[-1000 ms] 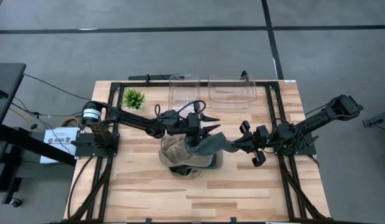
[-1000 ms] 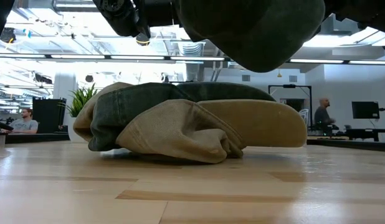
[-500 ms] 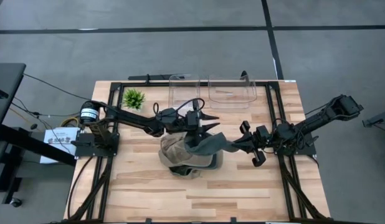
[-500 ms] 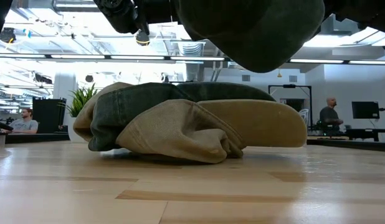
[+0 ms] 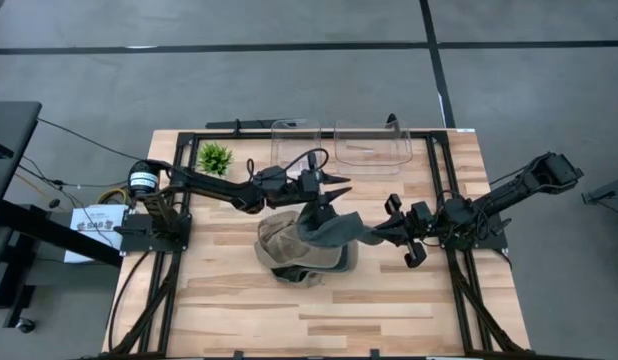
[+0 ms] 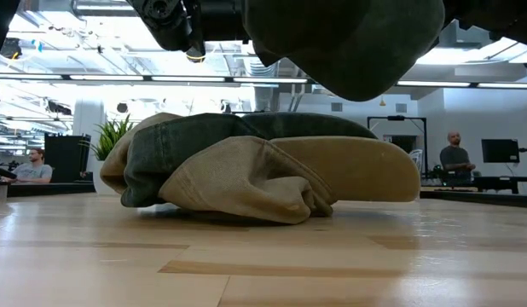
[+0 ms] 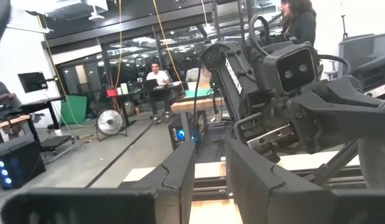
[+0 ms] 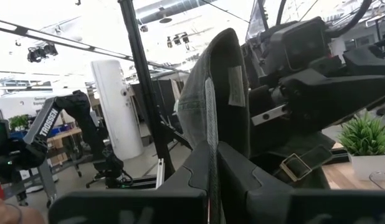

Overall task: Pick & Place hat
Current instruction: Put the black cap into the left transparent bin

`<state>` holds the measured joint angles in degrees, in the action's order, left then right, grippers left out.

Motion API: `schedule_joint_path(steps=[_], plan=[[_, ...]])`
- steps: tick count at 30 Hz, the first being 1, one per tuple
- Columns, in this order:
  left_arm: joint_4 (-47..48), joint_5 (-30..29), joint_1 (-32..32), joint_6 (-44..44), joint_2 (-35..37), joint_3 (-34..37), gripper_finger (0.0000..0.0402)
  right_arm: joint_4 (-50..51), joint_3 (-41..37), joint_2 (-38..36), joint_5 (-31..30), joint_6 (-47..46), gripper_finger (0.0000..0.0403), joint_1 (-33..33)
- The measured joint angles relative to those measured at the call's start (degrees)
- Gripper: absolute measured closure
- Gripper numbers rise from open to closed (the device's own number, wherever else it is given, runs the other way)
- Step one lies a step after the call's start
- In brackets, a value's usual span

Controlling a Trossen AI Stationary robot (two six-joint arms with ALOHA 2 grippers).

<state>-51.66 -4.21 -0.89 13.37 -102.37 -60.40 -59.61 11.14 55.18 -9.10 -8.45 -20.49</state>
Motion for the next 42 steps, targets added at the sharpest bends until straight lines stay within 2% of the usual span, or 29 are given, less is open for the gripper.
schedule_joint_path(steps=[14,22,30,42], plan=[[0.2,0.0,-3.8,0.9,1.4,0.0,0.0309,0.0,0.0,0.0,0.1,0.0,0.0396,0.0],[2.7,0.0,-3.8,1.1,3.3,0.0,0.0309,0.5,0.0,0.0,0.1,0.0,0.0395,0.0],[15.2,0.0,-3.8,1.2,11.2,0.1,0.0309,0.5,0.0,0.0,0.1,0.0,0.0395,0.0],[43.4,0.0,-3.6,-0.3,27.8,0.1,0.0309,0.5,0.0,0.0,0.1,0.0,0.0395,0.0]])
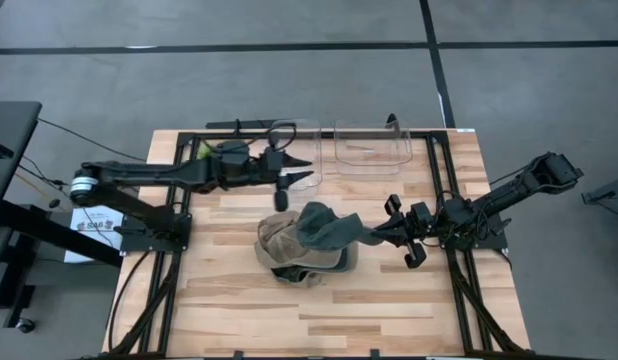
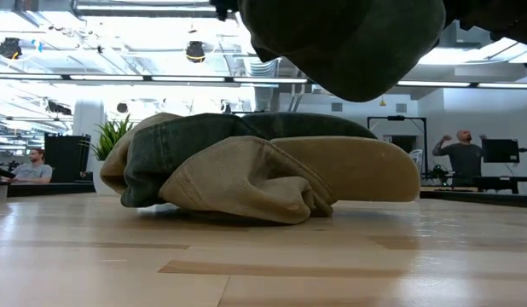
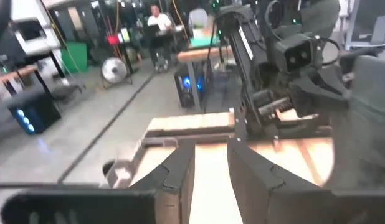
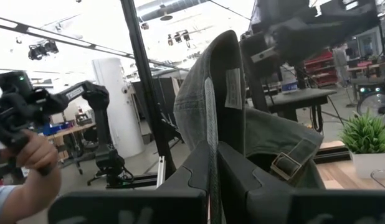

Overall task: Pick & Place hat
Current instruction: Put the black cap into the left transparent bin

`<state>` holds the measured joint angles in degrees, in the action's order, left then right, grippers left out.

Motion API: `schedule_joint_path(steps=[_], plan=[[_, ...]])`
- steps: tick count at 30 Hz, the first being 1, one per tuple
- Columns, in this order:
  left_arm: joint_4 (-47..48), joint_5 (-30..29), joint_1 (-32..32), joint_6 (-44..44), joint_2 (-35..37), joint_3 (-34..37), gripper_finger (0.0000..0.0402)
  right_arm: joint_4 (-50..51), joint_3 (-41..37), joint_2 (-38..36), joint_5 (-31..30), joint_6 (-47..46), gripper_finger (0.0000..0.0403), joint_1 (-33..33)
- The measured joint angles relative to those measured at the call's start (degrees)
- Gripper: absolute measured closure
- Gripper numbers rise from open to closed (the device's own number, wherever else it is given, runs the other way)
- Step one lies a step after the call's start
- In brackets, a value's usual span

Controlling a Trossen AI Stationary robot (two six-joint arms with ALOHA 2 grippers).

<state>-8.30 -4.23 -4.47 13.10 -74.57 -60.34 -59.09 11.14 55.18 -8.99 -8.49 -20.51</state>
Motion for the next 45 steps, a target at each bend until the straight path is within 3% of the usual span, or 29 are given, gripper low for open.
schedule_joint_path(steps=[8,16,19,25,33,40,45], plan=[[15.4,0.0,0.8,-5.6,8.9,0.6,0.0309,0.0,0.0,0.0,0.0,0.0,0.0395,0.0],[15.8,9.3,5.3,-9.5,14.0,7.3,0.0309,0.0,0.0,0.0,0.0,0.0,0.0395,0.0],[15.9,10.3,7.8,-9.5,14.2,9.4,0.0309,0.0,0.0,0.0,0.0,0.0,0.0395,0.0],[12.4,10.3,12.0,-7.7,13.7,12.4,0.0309,0.0,0.0,0.0,0.0,0.0,0.0395,0.0],[6.7,10.2,13.9,3.4,11.4,14.4,0.0309,0.0,0.0,0.0,0.0,0.0,0.0395,0.0],[0.5,4.2,13.7,7.8,7.8,14.9,0.0309,0.2,0.0,0.0,0.0,0.0,0.0395,0.0],[-2.2,3.4,13.5,8.1,6.8,14.9,0.0309,0.4,0.0,0.0,0.0,0.0,0.0395,0.0]])
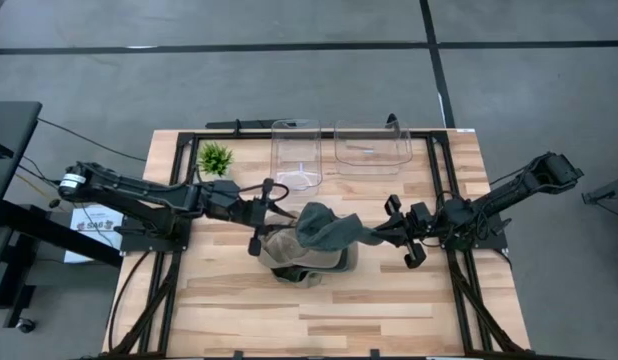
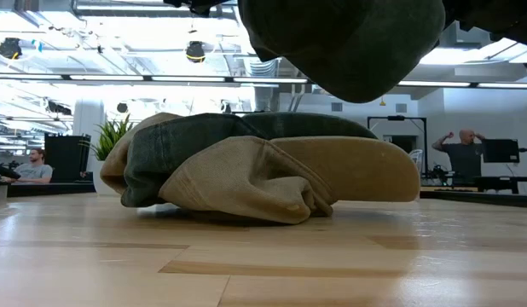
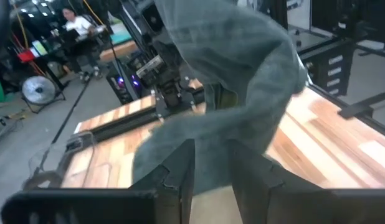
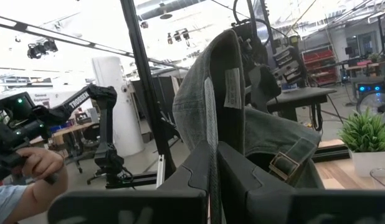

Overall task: Pick & Place hat
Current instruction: Put the black cap into the left transparent bin

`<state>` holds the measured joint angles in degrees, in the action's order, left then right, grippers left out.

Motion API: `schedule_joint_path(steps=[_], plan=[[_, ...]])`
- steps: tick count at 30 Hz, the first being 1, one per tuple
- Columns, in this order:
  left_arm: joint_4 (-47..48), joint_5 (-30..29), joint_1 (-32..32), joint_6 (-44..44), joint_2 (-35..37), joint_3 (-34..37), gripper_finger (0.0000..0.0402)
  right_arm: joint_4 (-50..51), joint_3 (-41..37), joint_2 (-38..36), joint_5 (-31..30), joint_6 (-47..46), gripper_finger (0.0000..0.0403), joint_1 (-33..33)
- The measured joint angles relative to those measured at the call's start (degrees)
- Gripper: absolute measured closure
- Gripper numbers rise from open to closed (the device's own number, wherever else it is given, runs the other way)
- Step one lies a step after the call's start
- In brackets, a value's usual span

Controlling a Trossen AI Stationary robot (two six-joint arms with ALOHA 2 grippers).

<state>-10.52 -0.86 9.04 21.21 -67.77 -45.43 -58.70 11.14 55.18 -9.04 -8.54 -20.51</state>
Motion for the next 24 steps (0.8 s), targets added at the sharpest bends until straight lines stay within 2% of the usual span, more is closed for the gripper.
schedule_joint_path(steps=[24], plan=[[-0.7,1.3,0.3,0.0,-0.2,0.0,0.0309,0.6,0.0,0.0,0.0,0.0,0.0395,0.0]])
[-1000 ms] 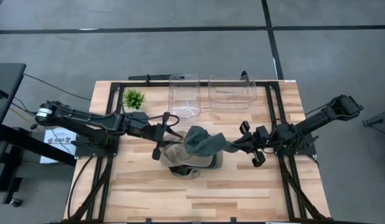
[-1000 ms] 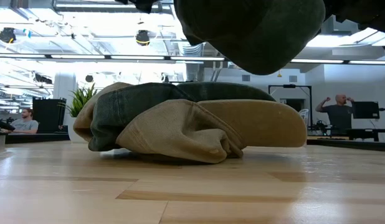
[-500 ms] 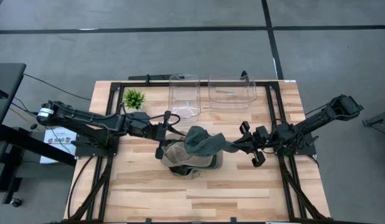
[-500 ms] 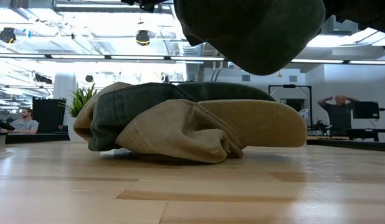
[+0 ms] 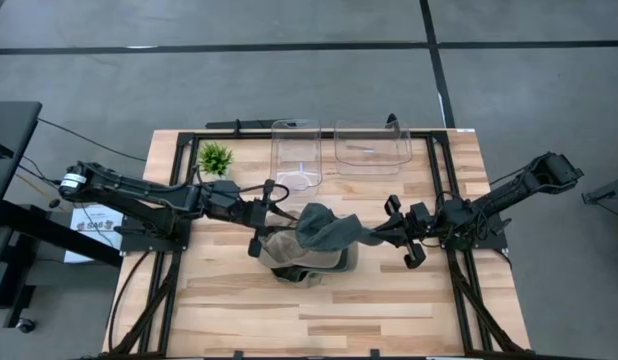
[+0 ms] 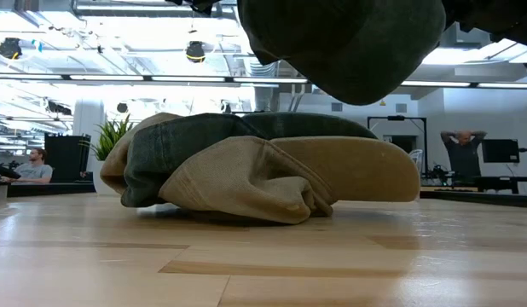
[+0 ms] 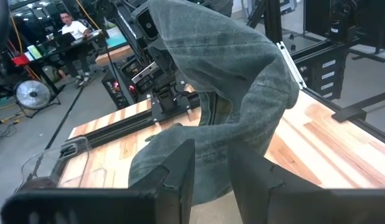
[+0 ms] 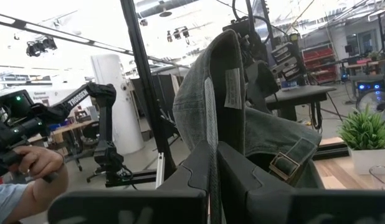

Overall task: Pick & Place hat
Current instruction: Put the black cap into the left transparent bin

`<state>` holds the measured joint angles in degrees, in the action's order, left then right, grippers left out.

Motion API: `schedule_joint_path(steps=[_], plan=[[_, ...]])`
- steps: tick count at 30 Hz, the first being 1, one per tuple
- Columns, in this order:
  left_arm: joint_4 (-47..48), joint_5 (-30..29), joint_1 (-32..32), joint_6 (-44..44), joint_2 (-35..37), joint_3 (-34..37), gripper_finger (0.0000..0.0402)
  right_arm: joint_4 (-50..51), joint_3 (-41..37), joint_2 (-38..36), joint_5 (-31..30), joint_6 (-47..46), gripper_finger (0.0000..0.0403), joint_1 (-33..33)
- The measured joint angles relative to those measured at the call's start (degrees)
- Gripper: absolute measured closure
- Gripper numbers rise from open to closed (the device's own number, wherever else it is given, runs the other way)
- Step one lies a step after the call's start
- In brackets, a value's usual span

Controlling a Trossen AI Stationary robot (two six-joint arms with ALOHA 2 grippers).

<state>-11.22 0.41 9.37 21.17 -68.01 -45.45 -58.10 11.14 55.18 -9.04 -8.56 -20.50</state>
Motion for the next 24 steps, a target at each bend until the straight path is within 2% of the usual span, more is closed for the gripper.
schedule_joint_path(steps=[7,18,24], plan=[[0.2,0.0,0.3,0.0,0.0,0.0,0.0301,0.2,0.0,0.0,0.0,0.0,0.0395,0.0],[0.2,-1.3,0.7,0.0,0.0,0.0,0.0222,0.3,0.0,0.0,0.0,0.0,0.0395,0.0],[0.2,-1.3,1.6,-0.4,0.0,0.0,0.022,0.3,0.0,0.0,0.0,0.0,0.0395,0.0]])
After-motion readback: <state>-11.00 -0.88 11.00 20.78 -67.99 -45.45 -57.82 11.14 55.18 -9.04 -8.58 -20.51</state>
